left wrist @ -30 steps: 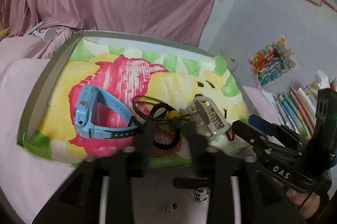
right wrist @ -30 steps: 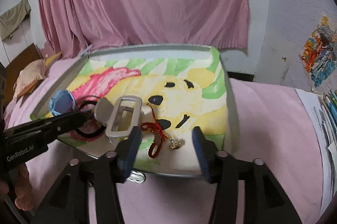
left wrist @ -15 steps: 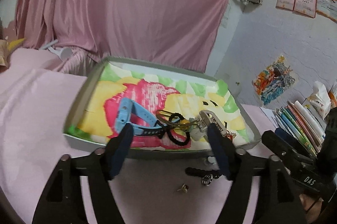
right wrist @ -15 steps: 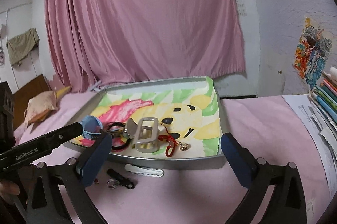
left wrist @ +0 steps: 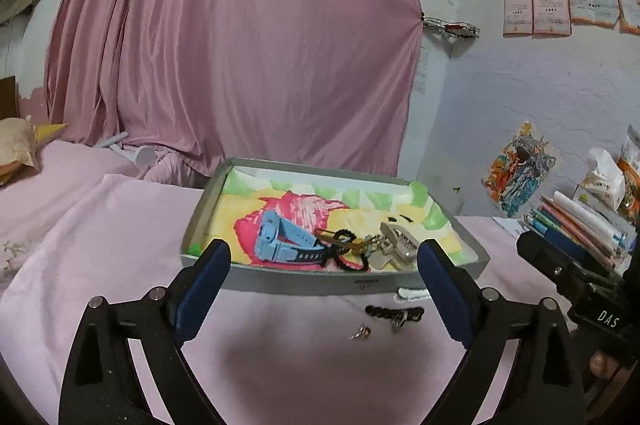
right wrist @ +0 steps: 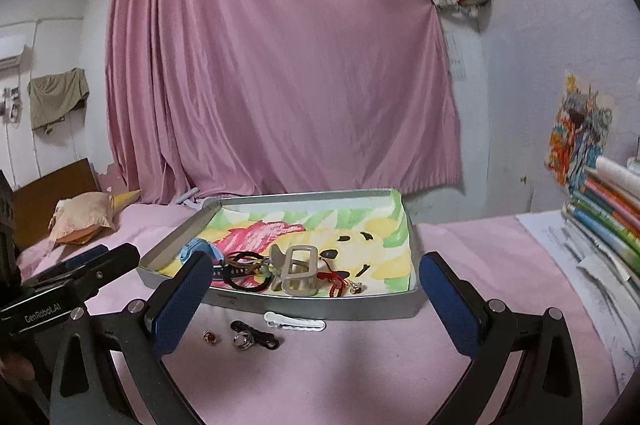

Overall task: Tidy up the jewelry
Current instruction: 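Open both tools and withdraw them from the tray toward the remaining items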

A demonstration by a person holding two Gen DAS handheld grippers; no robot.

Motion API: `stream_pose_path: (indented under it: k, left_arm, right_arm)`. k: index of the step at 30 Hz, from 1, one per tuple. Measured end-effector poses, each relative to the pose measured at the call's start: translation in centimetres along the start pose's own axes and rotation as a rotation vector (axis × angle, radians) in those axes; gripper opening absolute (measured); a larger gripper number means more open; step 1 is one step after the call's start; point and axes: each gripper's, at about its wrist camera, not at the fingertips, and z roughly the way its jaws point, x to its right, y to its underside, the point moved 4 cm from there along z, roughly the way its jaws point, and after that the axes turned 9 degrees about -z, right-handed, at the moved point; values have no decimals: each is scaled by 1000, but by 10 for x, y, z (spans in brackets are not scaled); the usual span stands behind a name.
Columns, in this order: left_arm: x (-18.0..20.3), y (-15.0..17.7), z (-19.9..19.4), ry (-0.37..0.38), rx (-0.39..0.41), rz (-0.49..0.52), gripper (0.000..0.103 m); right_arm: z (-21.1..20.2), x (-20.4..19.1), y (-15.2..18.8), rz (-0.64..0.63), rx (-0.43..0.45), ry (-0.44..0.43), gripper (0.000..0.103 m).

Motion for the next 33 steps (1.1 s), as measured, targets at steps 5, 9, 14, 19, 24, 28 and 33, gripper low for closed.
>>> stream_pose_path:
  k: [5,9,14,19,24,28,33]
  left_arm:
    - [-9,11,-3,-18,-23,5,91]
    - [-16,19,-7,-31,-44,11,91]
    - [-21,28,-5,-40,-95,25,91]
    - [-24,36,6,-39,-183,33,91]
    - [-25,43,18,-41,-260,45,91]
    - [-23,47,27,-37,-304,41,88]
    - [-20,51,40,-26,-366,22,74]
  right_arm:
    - [-6,-12,5,-57,7,-1,103]
    - [-7,-18,13,-105,-12,-3,103]
    - [0,-22,22,-154,-65,-15,103]
    - [9,-24,34,-191,-146,-35,103]
    - [22,-24,43,-210,-238,-80,100]
    - [30,-22,49,-207,-299,-104,84]
    - [42,-19,54,-179,-364,-120,62]
